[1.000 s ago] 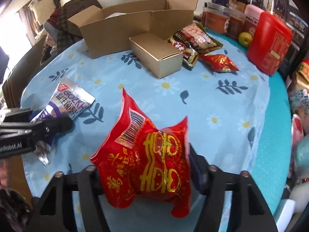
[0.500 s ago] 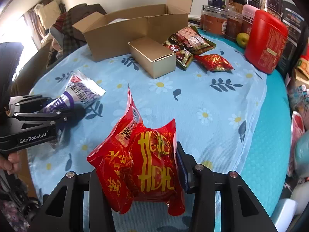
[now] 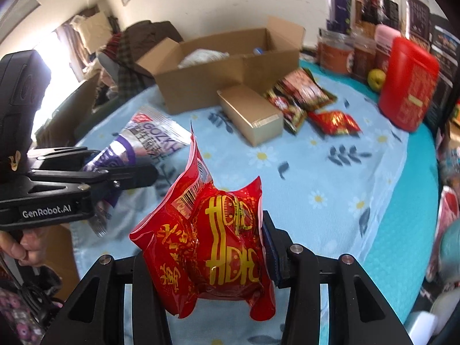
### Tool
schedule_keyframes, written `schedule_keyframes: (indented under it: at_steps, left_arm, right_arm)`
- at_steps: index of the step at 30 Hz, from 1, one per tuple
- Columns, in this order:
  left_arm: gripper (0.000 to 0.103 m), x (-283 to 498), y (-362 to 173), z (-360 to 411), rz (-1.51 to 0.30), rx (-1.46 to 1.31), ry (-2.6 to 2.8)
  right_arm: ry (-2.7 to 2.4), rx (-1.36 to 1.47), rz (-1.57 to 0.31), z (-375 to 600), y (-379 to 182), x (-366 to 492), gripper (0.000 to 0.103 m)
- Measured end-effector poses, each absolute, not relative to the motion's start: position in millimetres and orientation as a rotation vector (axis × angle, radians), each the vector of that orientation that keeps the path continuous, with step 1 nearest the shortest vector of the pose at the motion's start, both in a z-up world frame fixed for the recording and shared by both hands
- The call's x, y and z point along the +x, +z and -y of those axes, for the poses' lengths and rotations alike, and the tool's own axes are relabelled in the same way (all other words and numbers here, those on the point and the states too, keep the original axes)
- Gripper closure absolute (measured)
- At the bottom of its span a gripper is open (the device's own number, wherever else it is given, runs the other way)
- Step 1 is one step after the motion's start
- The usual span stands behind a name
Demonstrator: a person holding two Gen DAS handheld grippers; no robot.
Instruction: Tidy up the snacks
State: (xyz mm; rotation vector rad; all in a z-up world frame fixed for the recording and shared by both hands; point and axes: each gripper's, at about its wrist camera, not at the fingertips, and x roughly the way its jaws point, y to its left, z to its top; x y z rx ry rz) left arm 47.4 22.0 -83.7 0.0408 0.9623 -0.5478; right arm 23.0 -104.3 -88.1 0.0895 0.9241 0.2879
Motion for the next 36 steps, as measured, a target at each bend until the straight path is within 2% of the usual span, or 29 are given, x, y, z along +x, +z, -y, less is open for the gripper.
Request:
schedule_keyframes:
  at_steps: [20, 36]
  left_arm:
    - [0.065, 73.4, -5.4, -28.2, -0.748, -0.026, -0.561]
    - [0.065, 151.4, 46.8, -38.0, -0.585, -0.050, -0.521]
  right_arm:
    - [0.404, 0.018, -0.714, 94.6, -2.4, 66.7, 0.059]
    - [0.374, -0.034, -0.572, 92.9, 53.4, 139.8, 0.059]
